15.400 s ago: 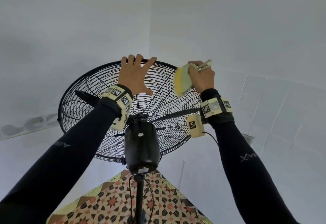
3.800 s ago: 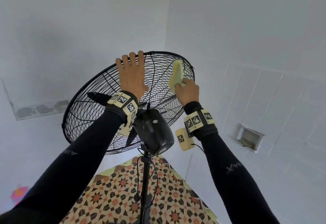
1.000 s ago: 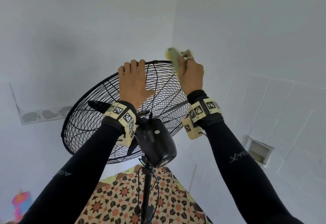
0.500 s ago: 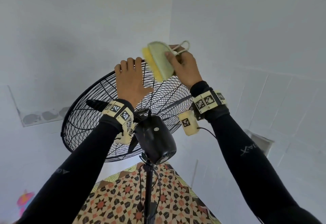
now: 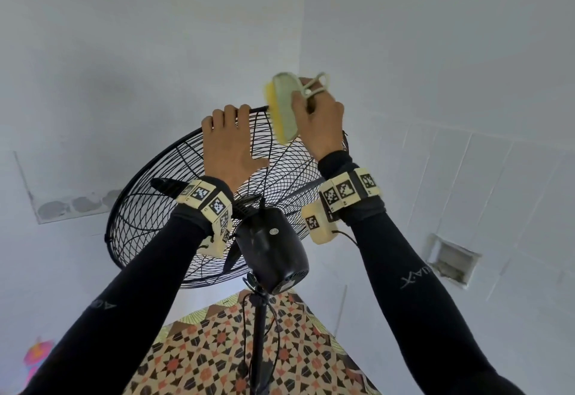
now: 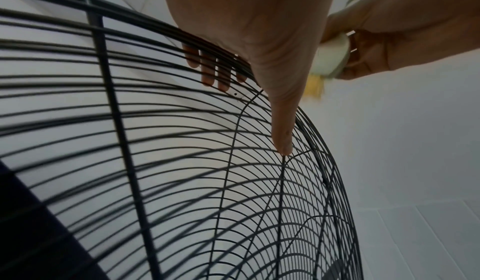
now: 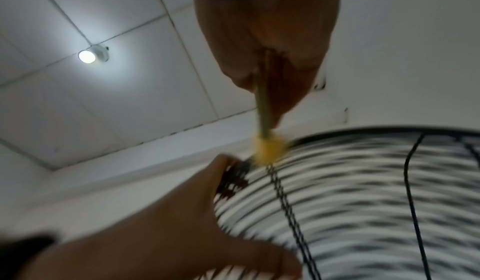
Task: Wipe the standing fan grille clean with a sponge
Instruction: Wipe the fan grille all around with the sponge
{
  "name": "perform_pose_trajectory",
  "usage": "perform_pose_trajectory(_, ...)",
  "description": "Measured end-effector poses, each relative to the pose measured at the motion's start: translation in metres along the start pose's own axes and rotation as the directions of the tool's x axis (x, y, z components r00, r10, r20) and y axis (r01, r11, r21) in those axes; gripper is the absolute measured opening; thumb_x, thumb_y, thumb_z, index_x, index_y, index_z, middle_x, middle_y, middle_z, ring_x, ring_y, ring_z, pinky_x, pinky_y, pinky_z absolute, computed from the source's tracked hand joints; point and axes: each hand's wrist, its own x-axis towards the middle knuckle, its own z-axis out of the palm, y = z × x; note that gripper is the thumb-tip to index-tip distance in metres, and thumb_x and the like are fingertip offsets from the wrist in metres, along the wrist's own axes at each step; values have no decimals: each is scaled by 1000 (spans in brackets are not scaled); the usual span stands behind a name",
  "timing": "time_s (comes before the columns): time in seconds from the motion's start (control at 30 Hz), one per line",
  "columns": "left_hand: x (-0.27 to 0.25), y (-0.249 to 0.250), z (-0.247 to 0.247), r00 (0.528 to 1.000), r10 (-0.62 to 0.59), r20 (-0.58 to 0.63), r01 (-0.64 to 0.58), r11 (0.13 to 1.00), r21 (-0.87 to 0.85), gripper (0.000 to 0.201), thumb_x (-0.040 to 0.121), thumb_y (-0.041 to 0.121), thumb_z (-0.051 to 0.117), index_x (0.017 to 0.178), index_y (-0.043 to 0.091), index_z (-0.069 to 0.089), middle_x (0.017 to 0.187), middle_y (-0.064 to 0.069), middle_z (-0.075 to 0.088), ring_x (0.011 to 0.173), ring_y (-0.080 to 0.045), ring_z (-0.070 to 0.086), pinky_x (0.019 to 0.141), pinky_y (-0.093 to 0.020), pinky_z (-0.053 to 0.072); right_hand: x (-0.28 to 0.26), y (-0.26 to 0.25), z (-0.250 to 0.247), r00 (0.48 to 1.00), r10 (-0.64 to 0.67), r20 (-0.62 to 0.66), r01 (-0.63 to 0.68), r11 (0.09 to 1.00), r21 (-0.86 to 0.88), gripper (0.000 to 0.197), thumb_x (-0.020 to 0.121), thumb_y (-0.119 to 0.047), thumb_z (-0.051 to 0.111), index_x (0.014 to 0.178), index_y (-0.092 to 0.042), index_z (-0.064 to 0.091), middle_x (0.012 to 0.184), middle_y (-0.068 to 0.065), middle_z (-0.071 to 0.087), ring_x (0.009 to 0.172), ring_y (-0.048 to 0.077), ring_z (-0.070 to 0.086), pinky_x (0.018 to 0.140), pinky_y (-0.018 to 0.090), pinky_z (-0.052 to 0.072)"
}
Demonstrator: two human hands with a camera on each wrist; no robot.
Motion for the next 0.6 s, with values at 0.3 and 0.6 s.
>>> perform_pose_trajectory(0.3, 0, -15, -2, 998, 43, 45, -43, 999, -7, 112, 61, 59, 91, 147, 12, 38, 132, -12, 51, 116, -35, 50, 98, -46, 36, -28, -4, -6, 987, -66, 143, 66, 998, 3, 25, 87, -21, 69, 111, -19, 74, 71, -18, 65, 60, -5, 59, 68, 5, 45)
perform_pose_trajectory(0.6, -1, -11, -2, 998, 26, 53, -25, 999, -21, 111, 62, 56, 91, 148, 12, 36, 135, -13, 50, 119, -35, 49, 101, -47, 36, -18, -10, -8, 974, -127, 185, 148, 983, -105, 27, 92, -33, 60, 115, -21, 67, 83, -4, 72, 70, 18, 64, 84, 22, 53)
